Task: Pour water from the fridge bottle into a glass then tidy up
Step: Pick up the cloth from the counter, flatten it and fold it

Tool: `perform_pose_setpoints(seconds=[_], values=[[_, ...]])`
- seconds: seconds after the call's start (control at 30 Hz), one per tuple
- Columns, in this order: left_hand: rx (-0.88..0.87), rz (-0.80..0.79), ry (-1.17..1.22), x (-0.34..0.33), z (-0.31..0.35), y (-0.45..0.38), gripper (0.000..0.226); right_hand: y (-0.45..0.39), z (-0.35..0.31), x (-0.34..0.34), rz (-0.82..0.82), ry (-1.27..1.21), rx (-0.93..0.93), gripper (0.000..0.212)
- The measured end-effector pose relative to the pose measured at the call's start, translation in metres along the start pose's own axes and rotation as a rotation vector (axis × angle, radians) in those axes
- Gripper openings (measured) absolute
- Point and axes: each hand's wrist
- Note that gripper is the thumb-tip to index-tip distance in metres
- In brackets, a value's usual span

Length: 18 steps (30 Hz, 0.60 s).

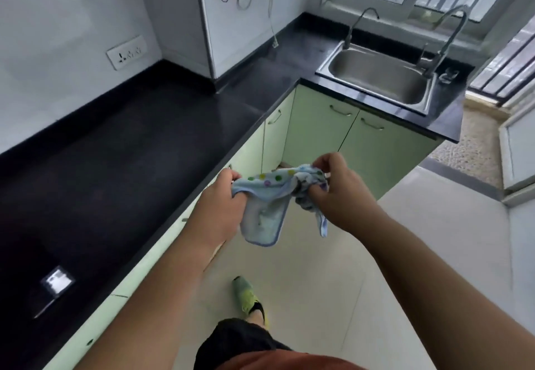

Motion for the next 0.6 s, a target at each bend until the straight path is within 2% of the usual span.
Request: perform_pose_setpoints(seconds=[0.1,0.27,0.47,0.6], values=[[0.022,0.023,0.040,0.027,0.006,-0.055,0.005,-0.068,-0.024,0.006,-0.069,0.095,0.011,0.020],[0.065,0.084,0.000,0.080,0.006,-0.119,0.011,-0.163,-0.065,-0.003,-0.141,0.149,0.129,0.031],[0.232,0.241,-0.008,0.135,-0.021,-0.143,0.016,-0.244,-0.104,-0.043,-0.349,0.294,0.240,0.025],[0.355,0.353,0.020,0.156,-0.041,-0.146,0.015,-0.292,-0.129,-0.074,-0.498,0.179,0.298,0.033]])
Point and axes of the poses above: each hand's wrist, its own y-axis away from the middle knuckle, its own x-axis out of the back of the hand, z = x × y, and after that the axes turned 7 degrees about -z, right-handed
